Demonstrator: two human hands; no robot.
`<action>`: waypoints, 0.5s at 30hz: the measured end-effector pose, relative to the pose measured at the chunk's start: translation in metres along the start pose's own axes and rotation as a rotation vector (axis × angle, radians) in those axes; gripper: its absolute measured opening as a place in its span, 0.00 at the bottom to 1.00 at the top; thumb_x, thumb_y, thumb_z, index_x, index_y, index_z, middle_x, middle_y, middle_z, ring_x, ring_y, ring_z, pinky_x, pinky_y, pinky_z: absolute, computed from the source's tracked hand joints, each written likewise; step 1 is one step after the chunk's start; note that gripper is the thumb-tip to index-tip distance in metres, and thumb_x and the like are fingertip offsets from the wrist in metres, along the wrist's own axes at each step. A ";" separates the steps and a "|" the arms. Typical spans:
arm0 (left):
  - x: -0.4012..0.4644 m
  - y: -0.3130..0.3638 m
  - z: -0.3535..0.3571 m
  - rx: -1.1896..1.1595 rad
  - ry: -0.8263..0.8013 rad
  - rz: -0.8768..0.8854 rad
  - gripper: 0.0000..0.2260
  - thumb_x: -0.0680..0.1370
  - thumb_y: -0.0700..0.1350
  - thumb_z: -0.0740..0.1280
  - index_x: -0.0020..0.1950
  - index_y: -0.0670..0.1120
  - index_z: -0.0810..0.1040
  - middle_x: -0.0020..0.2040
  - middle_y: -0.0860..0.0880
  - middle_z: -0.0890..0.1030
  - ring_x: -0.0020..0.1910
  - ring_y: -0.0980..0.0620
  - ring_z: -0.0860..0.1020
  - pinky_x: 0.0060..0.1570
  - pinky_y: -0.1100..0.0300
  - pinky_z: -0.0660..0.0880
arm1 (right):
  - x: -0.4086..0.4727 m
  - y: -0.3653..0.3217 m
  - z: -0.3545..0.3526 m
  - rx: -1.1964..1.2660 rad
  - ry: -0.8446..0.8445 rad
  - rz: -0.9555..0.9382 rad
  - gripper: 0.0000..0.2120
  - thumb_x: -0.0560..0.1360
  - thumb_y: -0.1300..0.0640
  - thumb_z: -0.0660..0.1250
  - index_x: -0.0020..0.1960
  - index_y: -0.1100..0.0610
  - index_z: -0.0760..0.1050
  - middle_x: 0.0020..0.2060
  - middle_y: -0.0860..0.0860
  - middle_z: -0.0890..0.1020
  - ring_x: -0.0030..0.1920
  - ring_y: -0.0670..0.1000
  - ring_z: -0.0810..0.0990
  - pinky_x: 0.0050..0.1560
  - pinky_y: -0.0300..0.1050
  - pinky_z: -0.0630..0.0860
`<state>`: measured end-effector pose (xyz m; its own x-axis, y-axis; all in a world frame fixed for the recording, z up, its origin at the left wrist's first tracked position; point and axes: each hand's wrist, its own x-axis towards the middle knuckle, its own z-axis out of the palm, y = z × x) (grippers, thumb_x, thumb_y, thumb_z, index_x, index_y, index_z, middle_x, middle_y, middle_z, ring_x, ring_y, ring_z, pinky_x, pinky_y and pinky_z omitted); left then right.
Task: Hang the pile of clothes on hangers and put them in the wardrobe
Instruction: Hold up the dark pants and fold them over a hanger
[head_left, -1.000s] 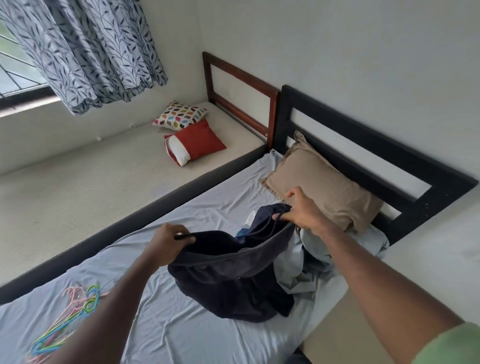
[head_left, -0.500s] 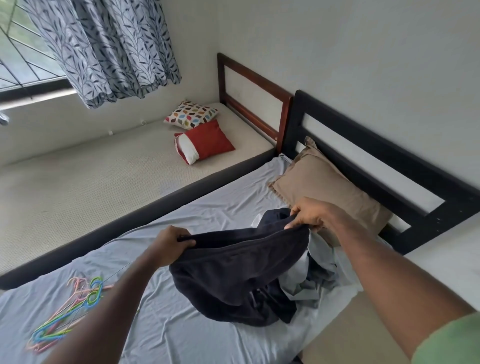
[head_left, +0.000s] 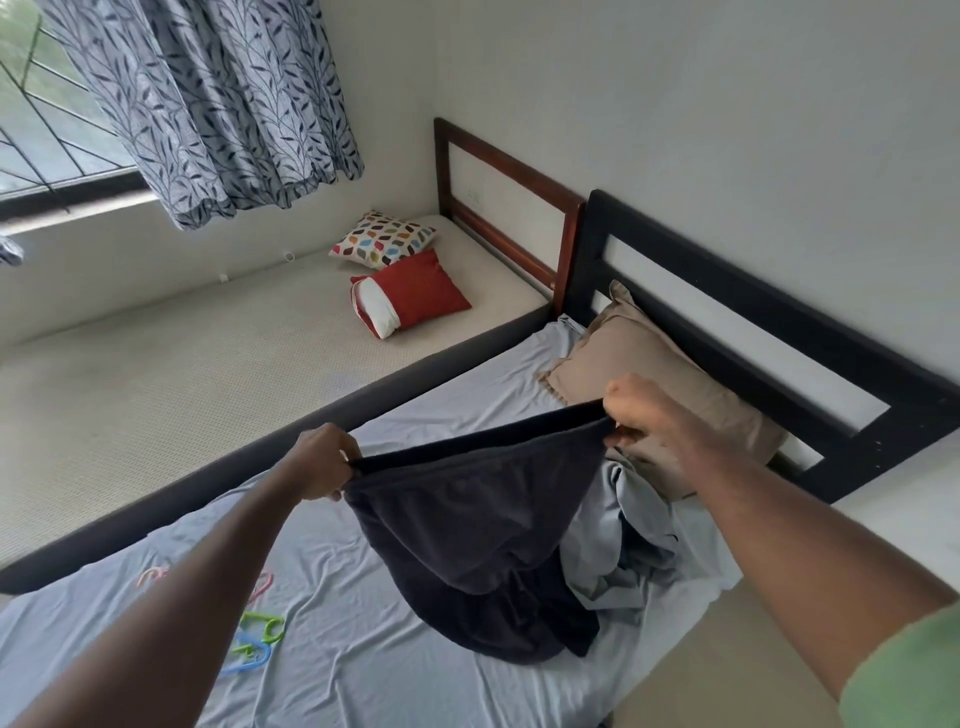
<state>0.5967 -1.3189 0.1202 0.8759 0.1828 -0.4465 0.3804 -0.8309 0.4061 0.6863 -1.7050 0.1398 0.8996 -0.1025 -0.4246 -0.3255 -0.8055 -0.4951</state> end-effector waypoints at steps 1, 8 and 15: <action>0.001 0.003 -0.007 -0.018 -0.003 -0.011 0.11 0.75 0.29 0.63 0.47 0.43 0.81 0.42 0.40 0.83 0.30 0.47 0.83 0.27 0.60 0.77 | 0.001 -0.004 -0.006 0.038 0.019 -0.001 0.12 0.78 0.68 0.54 0.47 0.65 0.76 0.37 0.64 0.84 0.33 0.60 0.86 0.29 0.48 0.81; 0.006 0.068 -0.118 -0.047 0.394 0.131 0.11 0.67 0.29 0.69 0.42 0.44 0.77 0.46 0.38 0.82 0.35 0.42 0.79 0.26 0.58 0.74 | -0.010 -0.075 -0.094 0.256 0.040 -0.003 0.14 0.82 0.64 0.53 0.54 0.71 0.74 0.35 0.65 0.85 0.34 0.60 0.86 0.31 0.47 0.82; -0.022 0.174 -0.217 -1.181 0.476 0.261 0.07 0.81 0.34 0.53 0.53 0.44 0.67 0.60 0.38 0.69 0.38 0.42 0.76 0.25 0.54 0.81 | -0.070 -0.145 -0.222 1.027 0.228 -0.319 0.04 0.76 0.73 0.64 0.45 0.67 0.77 0.34 0.59 0.80 0.24 0.49 0.81 0.24 0.37 0.76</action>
<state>0.7083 -1.3534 0.3740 0.8891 0.4571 -0.0222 0.0003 0.0481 0.9988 0.7351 -1.7107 0.4100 0.9838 -0.1663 -0.0673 -0.0607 0.0444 -0.9972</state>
